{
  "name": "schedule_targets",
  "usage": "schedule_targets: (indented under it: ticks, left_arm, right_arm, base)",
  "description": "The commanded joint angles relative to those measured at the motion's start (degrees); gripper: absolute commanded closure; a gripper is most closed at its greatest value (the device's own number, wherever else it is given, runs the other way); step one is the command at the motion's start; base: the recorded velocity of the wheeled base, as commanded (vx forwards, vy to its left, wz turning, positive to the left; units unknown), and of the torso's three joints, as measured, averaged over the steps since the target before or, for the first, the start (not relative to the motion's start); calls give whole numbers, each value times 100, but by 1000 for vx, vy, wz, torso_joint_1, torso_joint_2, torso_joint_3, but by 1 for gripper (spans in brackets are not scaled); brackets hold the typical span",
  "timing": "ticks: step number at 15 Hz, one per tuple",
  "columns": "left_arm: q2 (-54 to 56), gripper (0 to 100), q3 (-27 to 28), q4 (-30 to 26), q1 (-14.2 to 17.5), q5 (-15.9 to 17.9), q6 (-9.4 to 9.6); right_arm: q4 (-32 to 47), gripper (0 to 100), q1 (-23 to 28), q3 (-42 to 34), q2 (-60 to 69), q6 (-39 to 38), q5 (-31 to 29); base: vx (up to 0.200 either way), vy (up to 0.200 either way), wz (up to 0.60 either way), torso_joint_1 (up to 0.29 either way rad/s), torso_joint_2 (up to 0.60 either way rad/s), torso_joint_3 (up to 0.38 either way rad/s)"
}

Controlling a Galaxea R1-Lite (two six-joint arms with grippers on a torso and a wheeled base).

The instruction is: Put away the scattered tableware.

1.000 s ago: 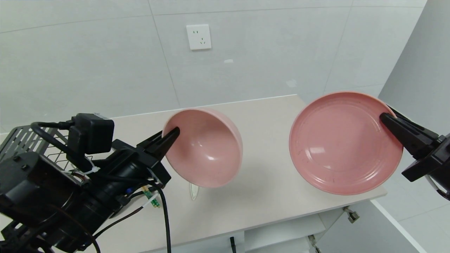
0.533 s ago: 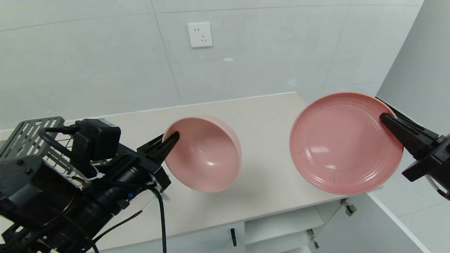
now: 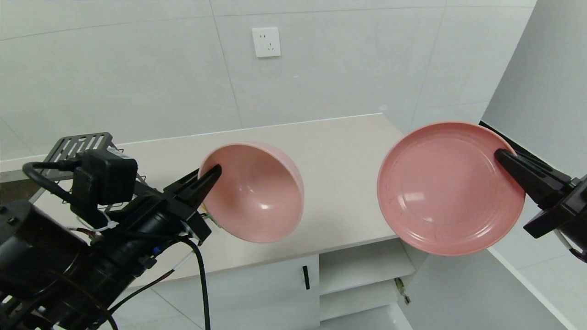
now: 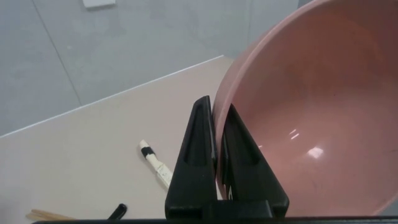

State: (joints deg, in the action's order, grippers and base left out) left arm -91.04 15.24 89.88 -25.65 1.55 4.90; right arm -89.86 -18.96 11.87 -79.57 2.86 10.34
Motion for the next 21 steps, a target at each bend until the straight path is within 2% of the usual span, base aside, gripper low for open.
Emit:
schedule_targets:
  ticks: [1, 2, 14, 16, 21]
  left_arm:
    - [25, 100, -38, 12, -2, 3, 11]
    - [34, 100, -38, 12, -2, 3, 2]
    - [-10, 100, -162, 12, 7, 3, -7]
    - [-19, 100, -170, 12, 7, 3, -7]
    - [-28, 100, -214, 12, 7, 3, -7]
  right_arm:
    - [-14, 100, -3, -1, -24, 4, 3]
    - [-14, 100, -3, -1, -32, 4, 3]
    - [-14, 100, -20, -10, -59, 4, 3]
    - [-14, 100, -12, -27, -76, 4, 3]
    - [-14, 100, -20, -45, -94, 4, 3]
  base:
    - [-200, -200, 0, 17, 2, -2]
    - [-200, -200, 0, 12, 2, 2]
    - [0, 0, 0, 0, 0, 0]
    - [-200, 0, 0, 5, 7, 7]
    - [0, 0, 0, 0, 0, 0]
